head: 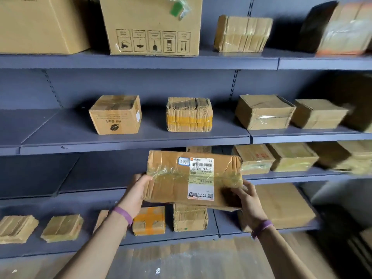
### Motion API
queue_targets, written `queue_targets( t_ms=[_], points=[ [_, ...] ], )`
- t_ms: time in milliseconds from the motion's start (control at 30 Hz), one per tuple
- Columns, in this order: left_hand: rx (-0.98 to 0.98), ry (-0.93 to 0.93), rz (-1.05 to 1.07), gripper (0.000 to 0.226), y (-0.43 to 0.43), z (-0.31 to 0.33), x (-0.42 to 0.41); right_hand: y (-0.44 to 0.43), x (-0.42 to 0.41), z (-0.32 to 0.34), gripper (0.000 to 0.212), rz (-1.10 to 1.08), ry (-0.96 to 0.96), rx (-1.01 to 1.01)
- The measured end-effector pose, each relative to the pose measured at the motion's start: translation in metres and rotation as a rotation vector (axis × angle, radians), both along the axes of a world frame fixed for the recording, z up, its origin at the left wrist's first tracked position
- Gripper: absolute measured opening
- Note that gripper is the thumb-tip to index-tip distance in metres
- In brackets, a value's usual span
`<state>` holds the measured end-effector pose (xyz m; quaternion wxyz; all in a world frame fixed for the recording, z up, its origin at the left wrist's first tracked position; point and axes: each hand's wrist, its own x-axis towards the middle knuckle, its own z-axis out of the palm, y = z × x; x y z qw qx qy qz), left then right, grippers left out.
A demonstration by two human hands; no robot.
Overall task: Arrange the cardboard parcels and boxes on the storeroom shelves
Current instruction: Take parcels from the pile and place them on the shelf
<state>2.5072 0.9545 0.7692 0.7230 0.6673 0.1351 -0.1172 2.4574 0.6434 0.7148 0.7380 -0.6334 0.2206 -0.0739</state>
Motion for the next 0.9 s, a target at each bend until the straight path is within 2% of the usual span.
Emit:
queue_targets(
  t_ms=[100,200,267,300,367,400,500,567,700,733,833,900],
  points=[
    [-0.029,0.031,-0.082,0.055,-0.038,0.001,0.027,-0.02,-0.027,0.006,0.038,-0.161,-0.016,0.006],
    [-0.046,0.047,-0.225,0.055,-0.08,-0.003,0.042,-0.041,-0.058,0.011,0.054,-0.284,-0.016,-0.034],
    [-0.027,0.046,-0.315,0.04,-0.109,-0.009,0.046,-0.058,-0.083,0.014,0.064,-0.358,-0.019,-0.042],
    [-0.019,0.041,-0.371,0.034,-0.124,-0.009,0.046,-0.065,-0.095,0.018,0.062,-0.4,-0.014,-0.043],
    [-0.026,0.034,-0.461,0.041,-0.157,-0.009,0.042,-0.08,-0.12,0.021,0.048,-0.469,-0.007,-0.045],
    [-0.031,0.043,-0.49,0.042,-0.175,-0.009,0.04,-0.088,-0.134,0.021,0.048,-0.517,-0.013,-0.054],
    [-0.063,0.045,-0.608,0.023,-0.232,-0.009,0.027,-0.111,-0.174,0.019,0.068,-0.66,-0.015,-0.058],
    [-0.073,0.051,-0.674,0.026,-0.27,-0.012,0.013,-0.125,-0.199,0.019,0.072,-0.749,-0.022,-0.052],
    [-0.062,0.066,-0.791,0.012,-0.343,-0.019,-0.015,-0.161,-0.241,0.02,0.043,-0.848,-0.024,-0.072],
    [-0.06,0.069,-0.817,0.012,-0.361,-0.02,-0.021,-0.176,-0.251,0.017,0.043,-0.867,-0.008,-0.087],
    [-0.058,0.058,-0.856,0.026,-0.416,-0.017,-0.038,-0.229,-0.278,-0.006,0.07,-0.958,0.008,-0.065],
    [-0.046,0.067,-0.886,0.044,-0.455,-0.014,-0.048,-0.271,-0.294,-0.026,0.072,-0.962,-0.005,-0.066]
  ],
)
